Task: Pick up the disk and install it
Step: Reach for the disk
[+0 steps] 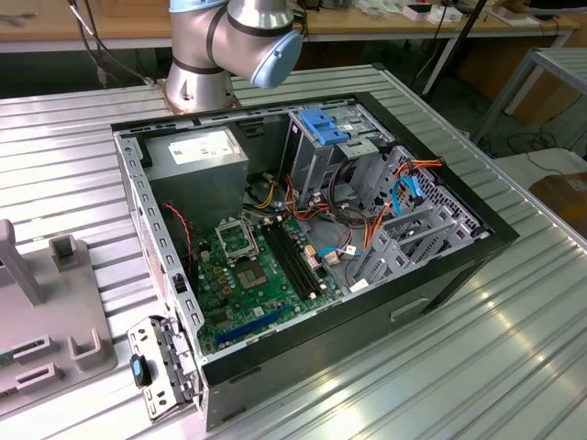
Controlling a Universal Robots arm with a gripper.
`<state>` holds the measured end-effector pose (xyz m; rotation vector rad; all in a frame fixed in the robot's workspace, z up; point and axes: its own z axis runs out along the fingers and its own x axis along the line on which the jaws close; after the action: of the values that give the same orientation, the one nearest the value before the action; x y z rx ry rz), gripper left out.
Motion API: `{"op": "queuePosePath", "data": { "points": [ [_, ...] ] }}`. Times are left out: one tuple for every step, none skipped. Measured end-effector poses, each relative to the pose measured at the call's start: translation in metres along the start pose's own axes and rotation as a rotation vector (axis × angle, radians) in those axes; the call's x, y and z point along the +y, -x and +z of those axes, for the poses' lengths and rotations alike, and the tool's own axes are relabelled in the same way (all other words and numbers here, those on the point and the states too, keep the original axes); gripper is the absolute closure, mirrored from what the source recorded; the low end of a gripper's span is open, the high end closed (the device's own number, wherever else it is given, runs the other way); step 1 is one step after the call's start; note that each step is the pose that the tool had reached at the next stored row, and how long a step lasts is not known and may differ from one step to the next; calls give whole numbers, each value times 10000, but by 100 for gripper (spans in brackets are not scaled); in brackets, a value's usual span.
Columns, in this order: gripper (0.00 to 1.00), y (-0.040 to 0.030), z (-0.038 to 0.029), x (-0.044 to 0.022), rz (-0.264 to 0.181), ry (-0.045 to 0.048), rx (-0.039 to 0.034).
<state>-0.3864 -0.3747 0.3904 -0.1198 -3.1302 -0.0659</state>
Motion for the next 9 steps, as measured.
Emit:
{"op": "queuePosePath", "data": {
  "points": [
    [89,0,1,0,4,-6,74],
    [89,-1,1,0,5,-6,88],
    [89,-1,1,0,5,-7,94],
    [89,0,1,0,4,-7,101],
    [89,0,1,0,5,-8,108],
    [89,0,1,0,5,-8,112],
    [89,-7,1,-1,5,-9,112],
    [89,-16,0,-2,4,-9,114],
    [89,-57,2,-4,5,-9,113]
  ]
}}
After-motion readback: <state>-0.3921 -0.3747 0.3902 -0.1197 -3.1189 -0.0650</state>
